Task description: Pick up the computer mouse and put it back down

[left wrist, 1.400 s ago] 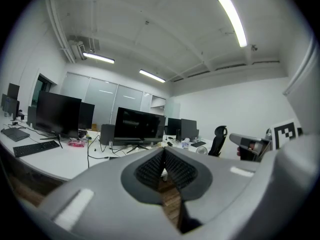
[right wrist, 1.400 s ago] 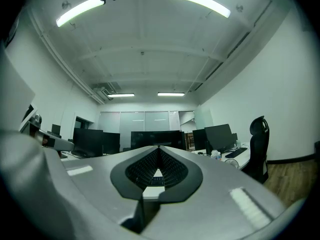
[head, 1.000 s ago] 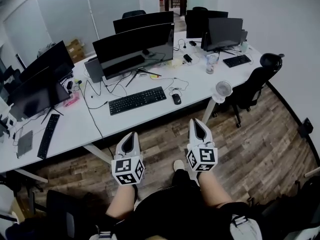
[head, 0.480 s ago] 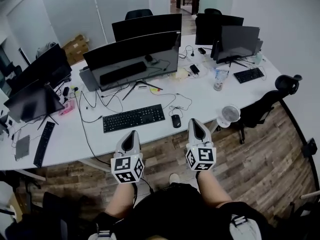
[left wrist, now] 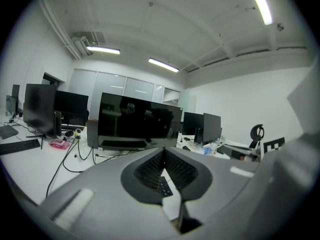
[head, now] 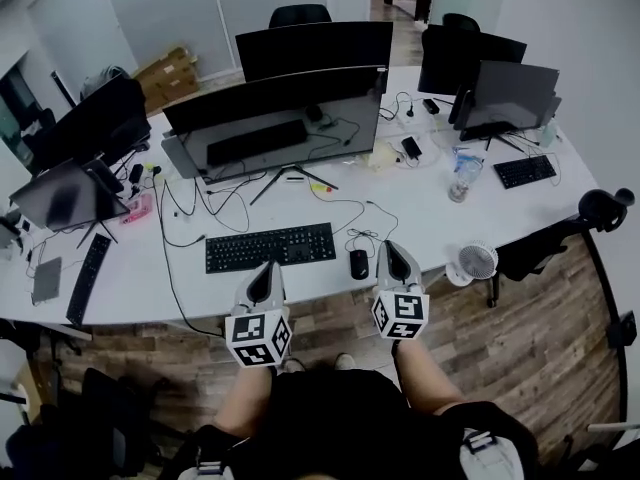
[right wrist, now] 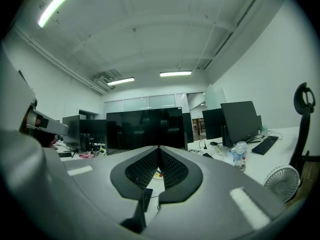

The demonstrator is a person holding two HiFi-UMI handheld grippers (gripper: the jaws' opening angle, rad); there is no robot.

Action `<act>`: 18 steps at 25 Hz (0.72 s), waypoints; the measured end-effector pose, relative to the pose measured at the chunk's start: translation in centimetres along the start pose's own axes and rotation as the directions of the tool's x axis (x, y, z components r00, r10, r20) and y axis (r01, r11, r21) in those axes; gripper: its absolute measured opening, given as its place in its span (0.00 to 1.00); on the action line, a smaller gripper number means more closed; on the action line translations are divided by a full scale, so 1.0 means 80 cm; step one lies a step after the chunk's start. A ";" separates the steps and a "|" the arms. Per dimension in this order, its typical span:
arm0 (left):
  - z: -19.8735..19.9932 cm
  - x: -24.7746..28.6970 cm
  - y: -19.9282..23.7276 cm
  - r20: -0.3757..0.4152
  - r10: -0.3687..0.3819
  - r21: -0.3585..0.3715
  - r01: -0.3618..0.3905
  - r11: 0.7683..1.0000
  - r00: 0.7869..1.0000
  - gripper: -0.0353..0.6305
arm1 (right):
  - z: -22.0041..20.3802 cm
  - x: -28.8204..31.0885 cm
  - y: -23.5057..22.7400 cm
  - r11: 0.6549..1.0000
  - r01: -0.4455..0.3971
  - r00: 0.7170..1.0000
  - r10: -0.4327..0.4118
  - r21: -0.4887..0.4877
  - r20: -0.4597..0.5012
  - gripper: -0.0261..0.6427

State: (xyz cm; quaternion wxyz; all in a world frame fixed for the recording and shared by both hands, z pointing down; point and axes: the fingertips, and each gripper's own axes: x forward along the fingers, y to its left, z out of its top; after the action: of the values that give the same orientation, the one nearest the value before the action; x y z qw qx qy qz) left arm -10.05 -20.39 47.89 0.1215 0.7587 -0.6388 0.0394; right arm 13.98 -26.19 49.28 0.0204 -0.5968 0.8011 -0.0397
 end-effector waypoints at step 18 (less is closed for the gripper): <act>0.011 0.078 0.068 -0.018 -0.002 0.018 0.002 1.000 1.000 0.14 | -0.120 0.123 0.004 0.998 0.050 0.977 -0.054 -0.027 -0.208 0.41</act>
State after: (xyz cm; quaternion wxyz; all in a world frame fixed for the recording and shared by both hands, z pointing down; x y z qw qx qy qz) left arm -14.34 -27.44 49.10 0.1202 0.7600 -0.6366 0.0518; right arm 10.07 -35.16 58.93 -0.0712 -0.6103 0.7833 -0.0940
